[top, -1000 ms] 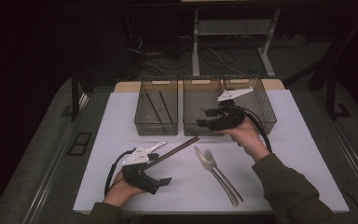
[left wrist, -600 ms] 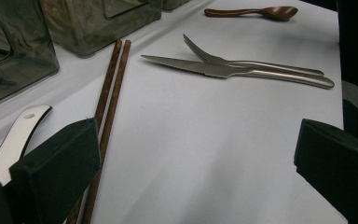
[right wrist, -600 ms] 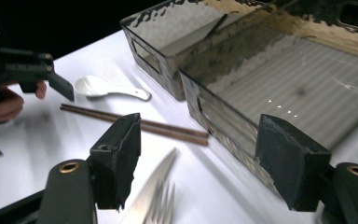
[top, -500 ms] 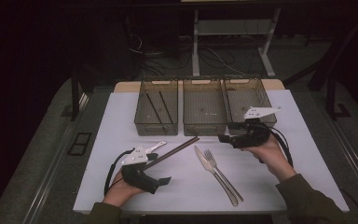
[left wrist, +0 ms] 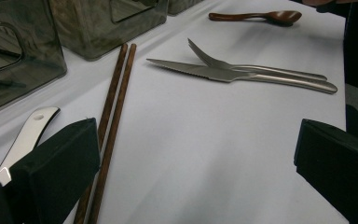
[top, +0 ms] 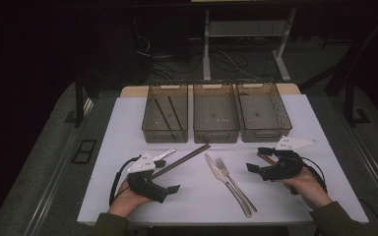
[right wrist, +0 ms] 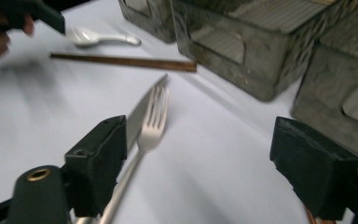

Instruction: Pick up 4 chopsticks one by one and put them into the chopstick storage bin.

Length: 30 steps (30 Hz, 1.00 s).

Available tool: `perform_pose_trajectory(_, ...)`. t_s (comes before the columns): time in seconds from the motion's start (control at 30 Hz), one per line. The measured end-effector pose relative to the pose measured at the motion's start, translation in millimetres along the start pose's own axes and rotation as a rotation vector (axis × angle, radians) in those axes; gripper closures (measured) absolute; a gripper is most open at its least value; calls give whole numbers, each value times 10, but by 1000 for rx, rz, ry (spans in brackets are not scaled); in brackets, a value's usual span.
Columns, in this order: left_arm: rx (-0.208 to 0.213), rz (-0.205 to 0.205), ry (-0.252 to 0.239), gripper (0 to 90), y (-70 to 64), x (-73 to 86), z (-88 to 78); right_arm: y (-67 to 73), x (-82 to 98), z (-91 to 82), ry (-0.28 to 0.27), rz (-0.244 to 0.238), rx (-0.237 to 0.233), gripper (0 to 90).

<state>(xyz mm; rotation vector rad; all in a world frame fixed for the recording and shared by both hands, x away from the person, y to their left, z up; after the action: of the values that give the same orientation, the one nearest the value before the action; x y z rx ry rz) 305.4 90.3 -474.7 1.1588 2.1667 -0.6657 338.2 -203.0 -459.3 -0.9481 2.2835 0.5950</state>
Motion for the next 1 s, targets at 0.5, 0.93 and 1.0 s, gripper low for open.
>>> perform_pose_trajectory(0.5, -36, -12, -4, 0, 87, -48, -61, -46, 456, -104, 13, 23, 59, 166)
perform_pose_trajectory(0.93, -80, -33, 2, 144, 334, -147, -142, 24, 666, -163, 38, 20, 63, 166)
perform_pose_trajectory(1.0, -66, -40, 14, 192, 375, -154, -124, 23, 668, -154, 42, 20, 62, 166)
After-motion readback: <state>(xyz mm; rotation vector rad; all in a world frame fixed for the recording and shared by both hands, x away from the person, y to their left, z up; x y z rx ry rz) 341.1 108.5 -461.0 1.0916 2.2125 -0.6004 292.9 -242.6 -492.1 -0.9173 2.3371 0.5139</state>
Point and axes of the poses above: each handheld gripper's, and its own axes: z roughly forward along the jaws, x roughly out of its underside, y roughly to its left, the point moved 9 cm from there along z, roughly forward along the jaws, and after that the axes turned 15 degrees about y, right-handed, at the moved point
